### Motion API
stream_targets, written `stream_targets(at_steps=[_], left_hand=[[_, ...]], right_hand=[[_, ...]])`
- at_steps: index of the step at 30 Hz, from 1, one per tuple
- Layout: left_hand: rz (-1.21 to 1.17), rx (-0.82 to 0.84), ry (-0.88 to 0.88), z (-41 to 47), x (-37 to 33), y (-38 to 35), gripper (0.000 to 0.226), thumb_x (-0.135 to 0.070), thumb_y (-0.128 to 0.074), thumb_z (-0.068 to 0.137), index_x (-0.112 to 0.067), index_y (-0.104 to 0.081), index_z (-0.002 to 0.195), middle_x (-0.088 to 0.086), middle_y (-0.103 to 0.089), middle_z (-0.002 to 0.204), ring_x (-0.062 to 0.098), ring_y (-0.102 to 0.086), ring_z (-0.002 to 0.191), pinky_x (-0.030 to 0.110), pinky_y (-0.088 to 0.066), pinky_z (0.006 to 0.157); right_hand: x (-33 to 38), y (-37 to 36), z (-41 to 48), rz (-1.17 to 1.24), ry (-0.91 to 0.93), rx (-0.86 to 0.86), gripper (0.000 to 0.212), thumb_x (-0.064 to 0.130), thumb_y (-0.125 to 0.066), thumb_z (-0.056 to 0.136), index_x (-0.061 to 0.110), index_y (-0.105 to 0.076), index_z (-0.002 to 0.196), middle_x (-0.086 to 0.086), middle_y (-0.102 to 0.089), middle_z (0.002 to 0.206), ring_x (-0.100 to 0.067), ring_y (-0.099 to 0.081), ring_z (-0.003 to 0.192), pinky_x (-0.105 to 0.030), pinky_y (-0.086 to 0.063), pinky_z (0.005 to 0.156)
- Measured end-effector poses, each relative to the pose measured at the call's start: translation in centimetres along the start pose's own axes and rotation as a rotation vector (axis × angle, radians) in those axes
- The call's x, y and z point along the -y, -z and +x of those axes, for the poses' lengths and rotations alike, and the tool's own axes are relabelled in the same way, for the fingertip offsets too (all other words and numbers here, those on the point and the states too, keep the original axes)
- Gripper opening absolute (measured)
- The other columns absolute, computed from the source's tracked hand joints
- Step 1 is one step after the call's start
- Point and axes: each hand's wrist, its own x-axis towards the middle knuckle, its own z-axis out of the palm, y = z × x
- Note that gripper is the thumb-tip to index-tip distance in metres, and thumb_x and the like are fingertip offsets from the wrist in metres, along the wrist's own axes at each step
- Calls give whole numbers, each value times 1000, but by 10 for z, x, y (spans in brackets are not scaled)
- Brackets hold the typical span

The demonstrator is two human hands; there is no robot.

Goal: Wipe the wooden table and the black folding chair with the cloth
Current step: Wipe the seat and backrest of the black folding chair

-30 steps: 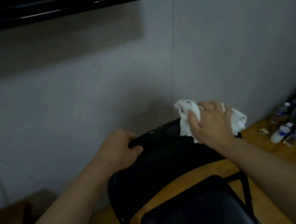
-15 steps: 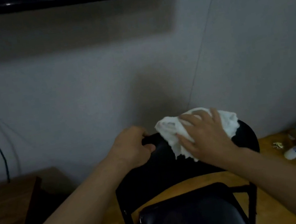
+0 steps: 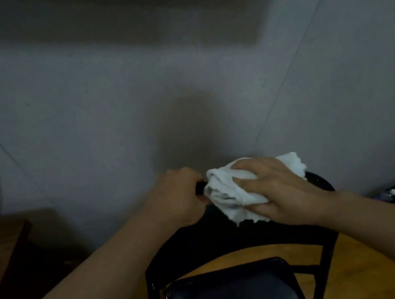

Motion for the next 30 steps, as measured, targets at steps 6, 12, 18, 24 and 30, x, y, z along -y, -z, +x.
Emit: stream_targets(at_steps=[6, 12, 18, 24, 30], left_hand=[[-1, 5, 10, 0, 2, -3, 23, -38, -69, 86, -24, -72, 104, 3, -71, 101, 24, -66, 94, 39, -56, 83], [-13, 17, 18, -2, 1, -3, 22, -38, -70, 86, -24, -72, 104, 3, -72, 96, 24, -67, 91, 40, -57, 81], [2, -21, -14, -3, 0, -3, 16, -30, -66, 87, -16, -70, 90, 6, -71, 88, 25, -67, 80, 39, -57, 72], [-26, 16, 4, -3, 0, -2, 25, -34, -68, 88, -25, -73, 110, 1, -73, 101, 22, -67, 93, 37, -56, 84], [-48, 40, 27, -4, 0, -2, 23, -35, -68, 88, -26, -72, 109, 4, -72, 101, 25, -67, 93, 41, -57, 83]], right_hand=[[-18, 21, -7, 85, 11, -12, 38, 25, -71, 95, 21, -66, 133, -5, -64, 118, -22, -61, 103, -44, -50, 87], [-27, 32, -21, -37, -27, 11, 48, 21, -76, 89, 24, -64, 135, -7, -63, 118, -25, -59, 102, -49, -52, 83], [9, 11, 18, -23, 56, -17, 57, 25, -70, 88, 28, -52, 142, -14, -60, 127, -36, -59, 105, -54, -50, 88], [-23, 38, -7, -127, -23, 121, 57, 21, -71, 90, 26, -55, 144, -10, -57, 124, -29, -56, 103, -46, -49, 88], [-33, 53, -23, -180, -95, 203, 57, 28, -67, 93, 32, -50, 148, -5, -54, 123, -20, -48, 104, -43, -47, 86]])
